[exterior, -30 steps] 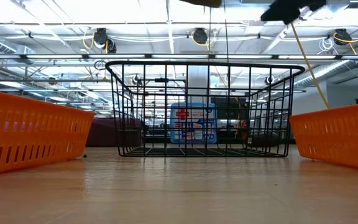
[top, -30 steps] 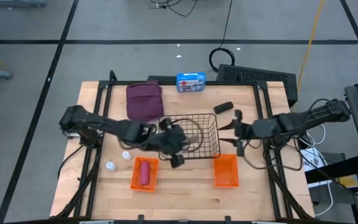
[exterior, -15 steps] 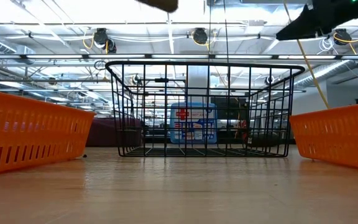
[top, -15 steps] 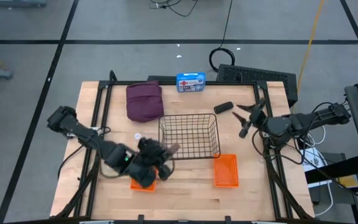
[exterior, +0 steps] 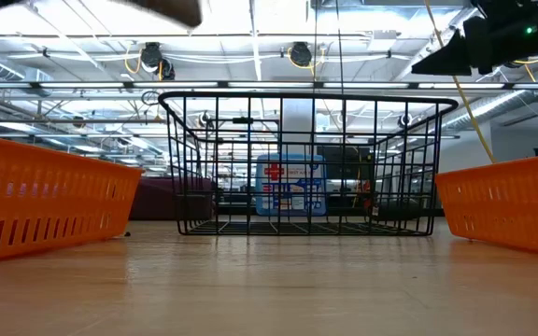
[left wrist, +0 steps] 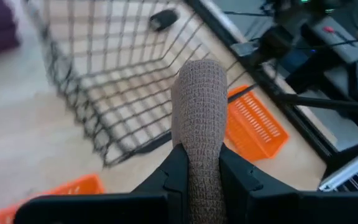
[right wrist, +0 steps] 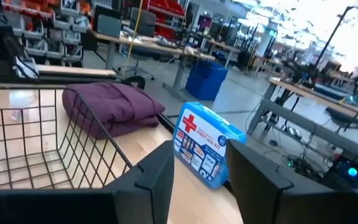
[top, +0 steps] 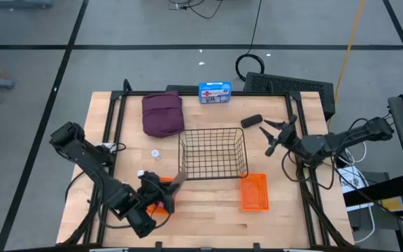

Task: Pick & Place Medicine items
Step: Put the brown bandage into the left orange basket, then put the bottom white pill bottle into the right orange basket

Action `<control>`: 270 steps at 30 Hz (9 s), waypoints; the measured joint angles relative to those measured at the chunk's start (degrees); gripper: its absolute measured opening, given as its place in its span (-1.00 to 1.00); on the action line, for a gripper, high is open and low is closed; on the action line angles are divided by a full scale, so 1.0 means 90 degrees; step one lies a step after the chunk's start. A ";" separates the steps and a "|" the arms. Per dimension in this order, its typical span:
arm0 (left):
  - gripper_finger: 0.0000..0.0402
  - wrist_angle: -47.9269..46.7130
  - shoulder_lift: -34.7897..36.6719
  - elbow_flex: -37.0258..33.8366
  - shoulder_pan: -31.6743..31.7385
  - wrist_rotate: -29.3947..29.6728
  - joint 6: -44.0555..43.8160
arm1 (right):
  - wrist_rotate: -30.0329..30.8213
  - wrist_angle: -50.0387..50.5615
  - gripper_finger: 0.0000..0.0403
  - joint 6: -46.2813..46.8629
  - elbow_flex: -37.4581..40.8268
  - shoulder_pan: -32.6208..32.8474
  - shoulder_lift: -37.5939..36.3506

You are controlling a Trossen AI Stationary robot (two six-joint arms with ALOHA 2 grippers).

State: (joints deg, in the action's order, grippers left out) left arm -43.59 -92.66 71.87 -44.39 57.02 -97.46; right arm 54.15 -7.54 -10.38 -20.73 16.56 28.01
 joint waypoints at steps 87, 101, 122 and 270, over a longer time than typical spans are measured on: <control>-0.19 -0.0168 -0.0925 -0.0276 0.0931 -0.3452 -0.1359 | -0.0053 -0.3562 -0.45 -0.1274 0.1627 0.0002 0.0005; -0.20 -0.0293 0.0558 -0.0274 0.0993 -0.2916 0.0487 | -0.0051 -0.3560 -0.45 -0.1278 0.1627 0.0005 0.0004; -0.23 -0.0324 0.1778 -0.0274 0.1760 -0.0155 0.5760 | -0.0051 -0.3562 -0.45 -0.1269 0.1627 0.0005 0.0002; 0.28 -0.1622 0.2344 -0.3794 -0.0186 -0.6660 -0.3851 | -0.0049 -0.3541 -0.45 -0.1268 0.1627 0.0002 0.0003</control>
State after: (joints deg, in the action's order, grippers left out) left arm -58.18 -71.57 37.73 -46.06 -2.92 -132.11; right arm 53.71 -39.41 -21.79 -6.09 16.58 28.04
